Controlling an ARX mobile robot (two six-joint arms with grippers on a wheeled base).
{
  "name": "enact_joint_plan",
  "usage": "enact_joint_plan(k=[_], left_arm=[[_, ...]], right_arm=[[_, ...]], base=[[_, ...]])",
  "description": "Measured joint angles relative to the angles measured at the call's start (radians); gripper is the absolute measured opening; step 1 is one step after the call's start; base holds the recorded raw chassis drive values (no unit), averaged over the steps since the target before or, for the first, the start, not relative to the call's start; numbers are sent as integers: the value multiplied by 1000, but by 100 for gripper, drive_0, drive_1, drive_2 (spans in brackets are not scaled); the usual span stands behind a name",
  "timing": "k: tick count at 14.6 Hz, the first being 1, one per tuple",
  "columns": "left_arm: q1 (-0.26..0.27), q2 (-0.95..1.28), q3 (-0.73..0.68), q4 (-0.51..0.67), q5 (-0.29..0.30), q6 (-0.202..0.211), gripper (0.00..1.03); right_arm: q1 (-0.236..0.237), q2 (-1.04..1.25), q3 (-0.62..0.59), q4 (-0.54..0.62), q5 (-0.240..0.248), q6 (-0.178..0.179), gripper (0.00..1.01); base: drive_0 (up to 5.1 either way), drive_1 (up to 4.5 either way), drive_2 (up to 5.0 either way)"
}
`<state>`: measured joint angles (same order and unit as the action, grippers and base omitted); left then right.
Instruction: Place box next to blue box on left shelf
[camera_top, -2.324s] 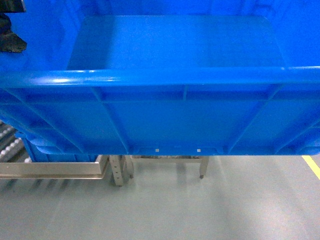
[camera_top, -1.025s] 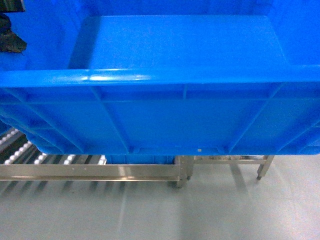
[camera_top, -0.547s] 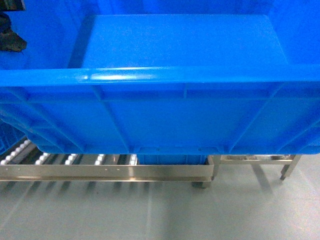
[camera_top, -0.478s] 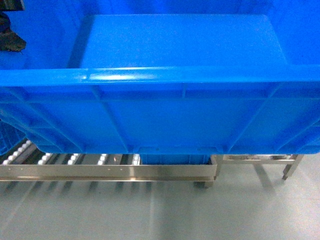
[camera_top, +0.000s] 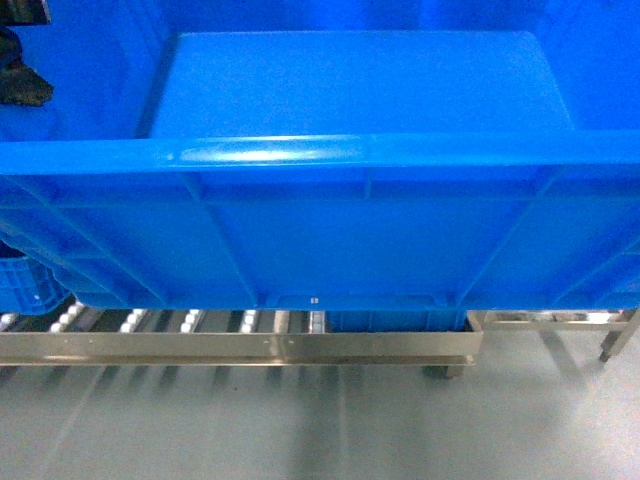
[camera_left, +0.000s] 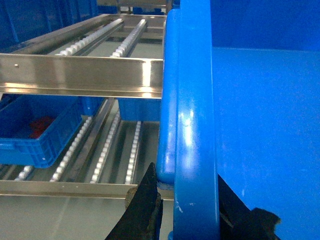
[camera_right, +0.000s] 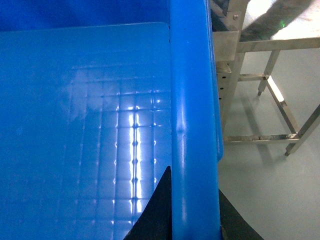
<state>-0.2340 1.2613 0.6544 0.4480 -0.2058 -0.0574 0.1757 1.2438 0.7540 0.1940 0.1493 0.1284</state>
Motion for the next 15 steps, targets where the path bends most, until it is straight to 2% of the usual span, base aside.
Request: enact_joint_plan(k=[15], left_arm=[[0,0,0,0,2,0,16]], right_arm=[[0,0,0,0,1,-2,8]], base=[[-495,249,249]])
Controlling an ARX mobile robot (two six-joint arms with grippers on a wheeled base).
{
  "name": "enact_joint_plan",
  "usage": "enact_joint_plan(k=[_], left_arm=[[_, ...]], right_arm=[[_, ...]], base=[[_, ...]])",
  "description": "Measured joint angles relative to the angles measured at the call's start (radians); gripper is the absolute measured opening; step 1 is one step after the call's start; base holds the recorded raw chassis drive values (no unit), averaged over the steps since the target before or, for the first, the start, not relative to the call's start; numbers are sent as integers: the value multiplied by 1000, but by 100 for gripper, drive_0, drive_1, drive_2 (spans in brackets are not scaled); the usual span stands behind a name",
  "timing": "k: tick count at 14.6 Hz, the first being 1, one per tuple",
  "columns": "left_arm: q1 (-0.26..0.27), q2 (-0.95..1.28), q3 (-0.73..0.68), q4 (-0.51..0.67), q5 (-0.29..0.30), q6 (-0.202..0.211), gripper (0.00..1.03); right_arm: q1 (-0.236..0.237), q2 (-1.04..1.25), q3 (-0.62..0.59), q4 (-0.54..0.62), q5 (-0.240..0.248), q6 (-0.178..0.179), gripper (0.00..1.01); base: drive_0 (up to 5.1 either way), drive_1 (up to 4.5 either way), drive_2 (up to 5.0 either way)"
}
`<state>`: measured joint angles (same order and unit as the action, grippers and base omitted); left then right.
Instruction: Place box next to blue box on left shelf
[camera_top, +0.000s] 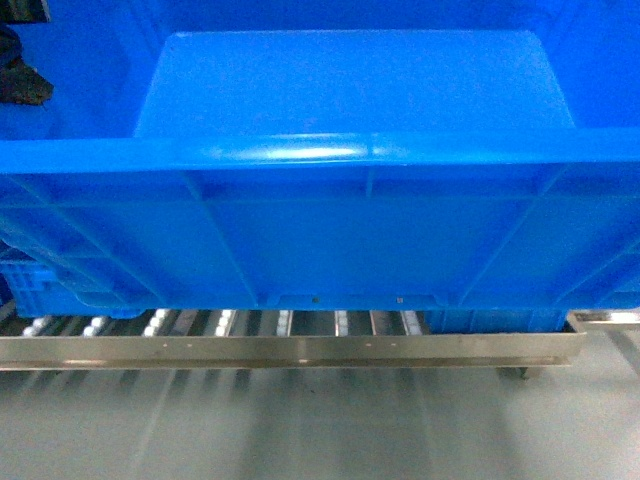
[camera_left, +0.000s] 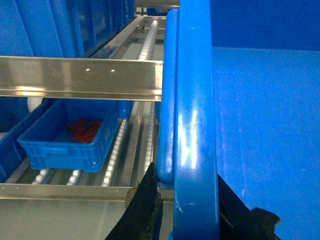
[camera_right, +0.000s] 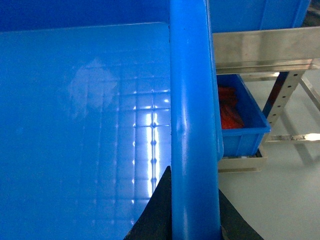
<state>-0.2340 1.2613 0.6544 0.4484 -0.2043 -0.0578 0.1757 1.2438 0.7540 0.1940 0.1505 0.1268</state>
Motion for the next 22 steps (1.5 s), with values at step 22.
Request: enact_joint_plan(k=[22], left_arm=[[4,-1,0,0,1,-2,16]], right_arm=[[5,2,0,0,2,3,7]], base=[[-271,135,135]])
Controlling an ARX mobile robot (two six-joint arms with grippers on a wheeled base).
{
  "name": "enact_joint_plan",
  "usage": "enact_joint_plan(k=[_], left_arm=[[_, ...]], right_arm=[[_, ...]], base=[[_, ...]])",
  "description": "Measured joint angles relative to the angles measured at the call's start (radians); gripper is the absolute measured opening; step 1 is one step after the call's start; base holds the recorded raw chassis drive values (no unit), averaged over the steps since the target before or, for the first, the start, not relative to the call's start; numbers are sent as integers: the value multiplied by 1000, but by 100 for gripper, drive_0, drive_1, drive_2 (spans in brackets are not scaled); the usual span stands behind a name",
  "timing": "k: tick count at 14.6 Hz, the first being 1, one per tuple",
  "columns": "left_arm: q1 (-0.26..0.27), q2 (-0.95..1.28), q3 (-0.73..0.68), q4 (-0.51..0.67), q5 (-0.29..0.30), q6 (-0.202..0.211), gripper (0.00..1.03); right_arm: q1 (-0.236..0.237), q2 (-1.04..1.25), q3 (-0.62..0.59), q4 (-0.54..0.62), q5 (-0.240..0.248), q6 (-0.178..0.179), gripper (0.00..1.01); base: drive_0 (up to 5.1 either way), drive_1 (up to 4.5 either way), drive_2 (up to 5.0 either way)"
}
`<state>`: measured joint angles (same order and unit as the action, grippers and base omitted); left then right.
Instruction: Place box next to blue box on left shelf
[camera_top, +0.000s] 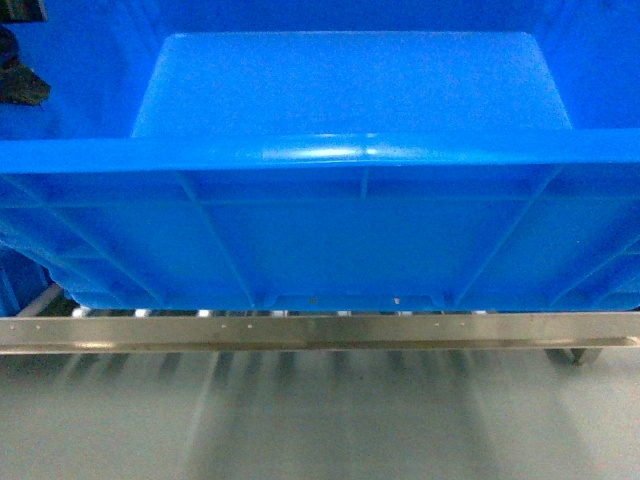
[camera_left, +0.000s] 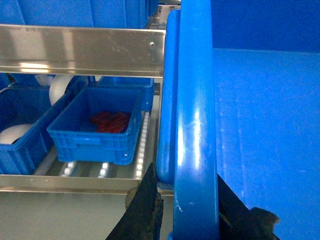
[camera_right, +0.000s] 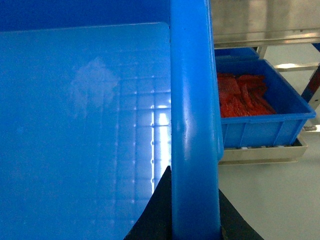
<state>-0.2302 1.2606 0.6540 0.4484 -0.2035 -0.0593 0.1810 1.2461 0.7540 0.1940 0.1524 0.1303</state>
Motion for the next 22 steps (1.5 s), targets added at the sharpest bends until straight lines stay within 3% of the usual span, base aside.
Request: enact_joint_plan(k=[22], left_arm=[[0,0,0,-2,0,-2,16]], right_arm=[[0,0,0,-2,0,0,7]], base=[[0,0,0]])
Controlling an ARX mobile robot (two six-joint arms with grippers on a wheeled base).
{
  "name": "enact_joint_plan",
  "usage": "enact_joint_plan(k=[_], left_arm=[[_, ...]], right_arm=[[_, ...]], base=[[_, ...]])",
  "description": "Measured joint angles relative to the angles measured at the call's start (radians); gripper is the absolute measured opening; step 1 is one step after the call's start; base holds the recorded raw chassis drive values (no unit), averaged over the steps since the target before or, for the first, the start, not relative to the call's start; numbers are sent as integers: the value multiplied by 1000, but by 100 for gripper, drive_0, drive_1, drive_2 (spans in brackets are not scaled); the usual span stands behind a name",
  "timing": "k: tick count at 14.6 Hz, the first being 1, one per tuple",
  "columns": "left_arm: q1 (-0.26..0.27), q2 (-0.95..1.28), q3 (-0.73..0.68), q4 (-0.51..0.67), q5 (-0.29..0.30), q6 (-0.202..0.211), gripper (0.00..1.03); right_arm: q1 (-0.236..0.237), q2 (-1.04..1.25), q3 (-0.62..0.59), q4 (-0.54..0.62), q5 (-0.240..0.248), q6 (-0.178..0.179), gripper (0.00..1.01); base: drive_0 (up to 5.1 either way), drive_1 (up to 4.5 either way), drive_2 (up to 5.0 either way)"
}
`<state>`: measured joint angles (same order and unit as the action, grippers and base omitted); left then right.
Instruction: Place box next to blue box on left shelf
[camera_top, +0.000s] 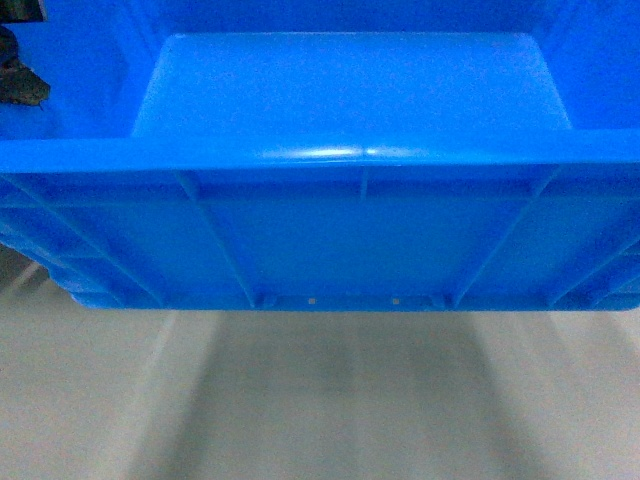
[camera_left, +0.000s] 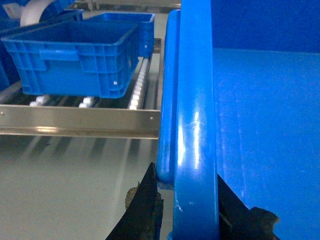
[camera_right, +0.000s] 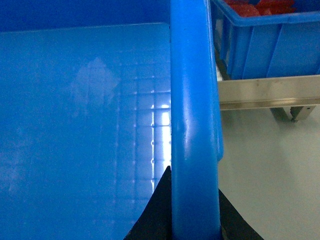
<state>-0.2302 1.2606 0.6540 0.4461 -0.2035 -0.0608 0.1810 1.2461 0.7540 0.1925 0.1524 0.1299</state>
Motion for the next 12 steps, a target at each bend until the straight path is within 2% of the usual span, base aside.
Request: enact_joint_plan(k=[5,12], left_arm=[[0,0,0,-1,0,0,16],[0,0,0,2,0,0,16]], right_arm=[[0,0,-3,0,0,0,7],[0,-1,-3,2,0,0,7]], base=[[0,0,0],[9,442,-424]])
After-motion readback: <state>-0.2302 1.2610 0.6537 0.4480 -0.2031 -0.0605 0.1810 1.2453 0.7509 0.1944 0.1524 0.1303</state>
